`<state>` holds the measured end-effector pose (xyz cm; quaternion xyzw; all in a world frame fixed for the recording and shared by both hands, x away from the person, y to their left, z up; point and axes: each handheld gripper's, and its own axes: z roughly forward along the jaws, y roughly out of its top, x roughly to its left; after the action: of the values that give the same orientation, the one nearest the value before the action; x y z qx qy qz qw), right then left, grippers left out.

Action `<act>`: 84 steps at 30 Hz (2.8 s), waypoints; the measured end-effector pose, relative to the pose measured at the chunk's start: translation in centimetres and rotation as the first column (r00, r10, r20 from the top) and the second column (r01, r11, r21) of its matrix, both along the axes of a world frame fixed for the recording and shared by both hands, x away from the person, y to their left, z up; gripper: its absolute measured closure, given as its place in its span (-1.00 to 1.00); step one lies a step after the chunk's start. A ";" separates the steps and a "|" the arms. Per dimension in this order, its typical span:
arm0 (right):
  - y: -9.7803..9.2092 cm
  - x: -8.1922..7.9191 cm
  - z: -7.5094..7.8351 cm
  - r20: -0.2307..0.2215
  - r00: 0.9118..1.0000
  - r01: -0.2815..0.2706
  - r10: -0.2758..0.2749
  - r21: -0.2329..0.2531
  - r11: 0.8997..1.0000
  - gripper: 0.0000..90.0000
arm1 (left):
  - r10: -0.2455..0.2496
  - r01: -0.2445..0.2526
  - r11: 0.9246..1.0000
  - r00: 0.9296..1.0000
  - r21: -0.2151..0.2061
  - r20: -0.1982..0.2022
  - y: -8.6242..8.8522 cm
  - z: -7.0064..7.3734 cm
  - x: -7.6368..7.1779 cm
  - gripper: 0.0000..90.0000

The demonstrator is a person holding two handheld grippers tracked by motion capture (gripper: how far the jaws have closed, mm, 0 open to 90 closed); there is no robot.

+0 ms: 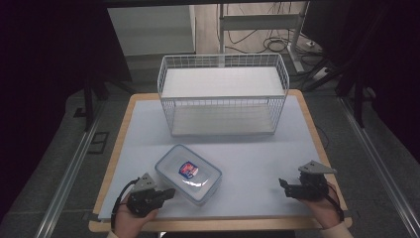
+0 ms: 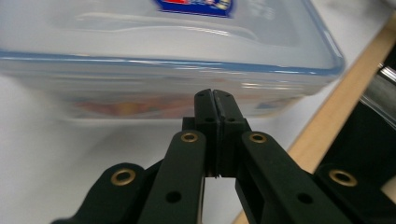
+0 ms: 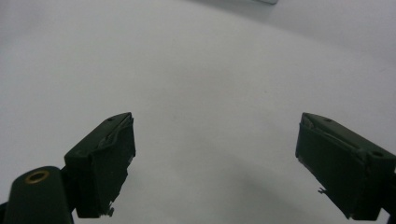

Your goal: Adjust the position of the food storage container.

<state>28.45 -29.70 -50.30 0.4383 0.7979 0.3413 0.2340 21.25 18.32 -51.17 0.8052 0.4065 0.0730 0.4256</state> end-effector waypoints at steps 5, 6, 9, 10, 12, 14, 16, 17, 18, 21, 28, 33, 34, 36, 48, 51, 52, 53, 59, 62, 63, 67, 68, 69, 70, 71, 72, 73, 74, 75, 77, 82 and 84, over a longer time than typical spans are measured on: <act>0.1 0.0 -0.1 -0.002 1.000 -0.001 0.001 -0.003 1.000 -0.73 | -0.040 0.041 0.999 0.999 0.022 -0.011 -1.2 -0.3 -0.2 1.00; 0.1 0.0 -0.1 -0.004 1.000 -0.001 0.001 -0.003 1.000 -0.73 | -0.048 0.048 0.999 0.999 0.023 -0.013 -1.4 -0.3 -0.2 1.00; 0.1 0.0 -0.1 -0.005 1.000 0.001 -0.001 -0.003 1.000 -0.73 | -0.068 0.068 0.997 0.998 0.038 -0.015 -2.1 -0.4 -0.3 1.00; 0.1 0.0 -0.1 -0.005 1.000 0.003 -0.003 -0.003 1.000 -0.73 | -0.071 0.072 0.997 0.997 0.037 -0.015 -2.2 -0.5 -0.2 1.00; 0.1 0.1 -0.2 -0.006 1.000 0.005 -0.005 -0.003 1.000 -0.73 | -0.082 0.082 0.996 0.997 0.031 -0.017 -2.6 -0.5 -0.2 1.00; 0.0 0.1 -0.2 -0.007 1.000 0.006 -0.006 -0.005 1.000 -0.73 | -0.093 0.094 0.995 0.995 0.033 -0.018 -3.1 -0.5 -0.2 1.00; 0.0 0.1 -0.2 -0.008 1.000 0.007 -0.007 -0.005 1.000 -0.72 | -0.107 0.108 0.994 0.994 0.035 -0.018 -3.6 -0.5 -0.1 1.00; 0.1 0.1 -0.2 -0.007 1.000 0.008 -0.008 -0.006 1.000 -0.72 | -0.114 0.114 0.993 0.993 0.037 -0.018 -3.8 -0.5 0.0 1.00; 0.1 0.1 -0.2 -0.007 1.000 0.009 -0.009 -0.006 1.000 -0.72 | -0.120 0.121 0.992 0.993 0.039 -0.018 -4.1 -0.5 0.0 1.00; 0.1 0.1 -0.2 -0.007 1.000 0.009 -0.009 -0.006 1.000 -0.72 | -0.136 0.137 0.990 0.991 0.040 -0.015 -4.9 -0.5 0.4 1.00; 0.0 0.1 -0.2 -0.008 1.000 0.015 -0.015 -0.009 1.000 -0.72 | -0.150 0.150 0.988 0.989 0.031 -0.013 -6.5 -0.4 1.4 1.00; 0.0 0.1 -0.2 -0.008 1.000 0.014 -0.014 -0.011 1.000 -0.72 | -0.171 0.171 0.984 0.985 0.049 -0.002 -8.9 -0.3 2.4 1.00; 0.0 0.1 -0.2 -0.009 1.000 0.015 -0.015 -0.010 1.000 -0.72 | -0.181 0.180 0.982 0.984 0.062 0.004 -9.3 -0.3 2.6 1.00; 0.0 0.1 -0.2 -0.010 1.000 0.016 -0.016 -0.010 1.000 -0.72 | -0.184 0.181 0.980 0.983 0.081 0.021 -10.2 -0.3 2.9 1.00; -0.2 0.2 -0.2 -0.016 1.000 0.019 -0.019 -0.010 1.000 -0.72 | -0.159 0.158 0.985 0.987 0.073 0.013 -12.6 -0.1 4.8 1.00; -0.2 0.2 -0.2 -0.015 1.000 0.019 -0.019 -0.011 1.000 -0.72 | -0.156 0.155 0.985 0.988 0.072 0.013 -12.9 -0.1 5.2 1.00; -0.2 0.2 -0.2 -0.016 1.000 0.020 -0.020 -0.010 1.000 -0.72 | -0.156 0.155 0.985 0.988 0.072 0.013 -12.9 -0.1 5.2 1.00; -0.2 0.2 -0.3 -0.017 1.000 0.020 -0.020 -0.011 1.000 -0.72 | -0.156 0.154 0.985 0.988 0.074 0.017 -13.1 -0.1 5.4 1.00; -0.1 0.2 -0.3 -0.019 1.000 0.019 -0.019 -0.015 1.000 -0.72 | -0.149 0.147 0.986 0.989 0.072 0.019 -13.9 -0.1 6.1 1.00; -0.1 0.2 -0.3 -0.019 1.000 0.019 -0.019 -0.015 1.000 -0.72 | -0.151 0.149 0.986 0.988 0.070 0.021 -14.0 -0.1 6.2 1.00; -0.1 0.2 -0.3 -0.019 1.000 0.019 -0.020 -0.015 1.000 -0.72 | -0.151 0.149 0.987 0.988 0.064 0.023 -14.0 0.0 6.1 1.00; -0.2 0.2 -0.3 -0.018 1.000 0.016 -0.016 -0.010 1.000 -0.72 | -0.169 0.167 0.985 0.984 0.036 0.051 -13.5 0.9 5.1 0.99; -0.1 0.2 -0.2 -0.016 1.000 0.014 -0.014 -0.009 1.000 -0.72 | -0.173 0.171 0.985 0.984 0.028 0.053 -13.2 1.2 4.7 0.98; -0.1 0.2 -0.2 -0.013 1.000 0.011 -0.011 -0.008 1.000 -0.72 | -0.178 0.177 0.984 0.983 0.019 0.055 -12.8 1.5 4.3 0.98; -0.1 0.1 -0.2 -0.012 1.000 0.008 -0.008 -0.005 1.000 -0.72 | -0.177 0.177 0.984 0.982 0.009 0.061 -12.3 1.8 4.0 0.97; -0.1 0.1 -0.1 -0.011 1.000 0.007 -0.008 -0.005 1.000 -0.72 | -0.177 0.177 0.984 0.982 0.009 0.061 -12.3 1.8 4.0 0.96; -0.1 0.1 -0.1 -0.009 1.000 0.006 -0.006 -0.004 1.000 -0.72 | -0.157 0.159 0.987 0.986 -0.029 0.063 -11.0 2.4 3.4 0.96; -0.1 0.1 -0.1 -0.009 1.000 0.006 -0.006 -0.005 1.000 -0.72 | -0.145 0.148 0.988 0.987 -0.042 0.063 -10.2 2.7 3.3 0.95; -0.1 0.1 -0.1 -0.009 1.000 0.006 -0.006 -0.005 1.000 -0.72 | -0.145 0.148 0.988 0.987 -0.042 0.063 -10.2 2.7 3.3 0.93; -0.1 0.1 -0.1 -0.009 1.000 0.005 -0.005 -0.004 1.000 -0.72 | -0.106 0.111 0.992 0.992 -0.063 0.074 -8.6 3.3 3.3 0.91; -0.1 0.1 -0.2 -0.009 1.000 0.004 -0.004 -0.006 1.000 -0.71 | -0.068 0.073 0.995 0.995 -0.068 0.078 -7.1 3.7 3.4 0.84; 0.0 0.0 -0.2 -0.007 1.000 -0.001 0.001 -0.009 1.000 -0.71 | 0.032 -0.026 0.989 0.999 -0.144 0.042 -3.3 4.2 4.1 0.58; 0.0 0.1 -0.2 -0.007 1.000 -0.002 0.002 -0.008 1.000 -0.71 | 0.078 -0.073 0.986 0.997 -0.153 0.027 -2.1 4.4 4.5 0.35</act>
<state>28.53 -29.74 -50.51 0.4379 0.8005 0.3367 0.2325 25.73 16.23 -46.81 0.7532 0.4340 0.0714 0.4891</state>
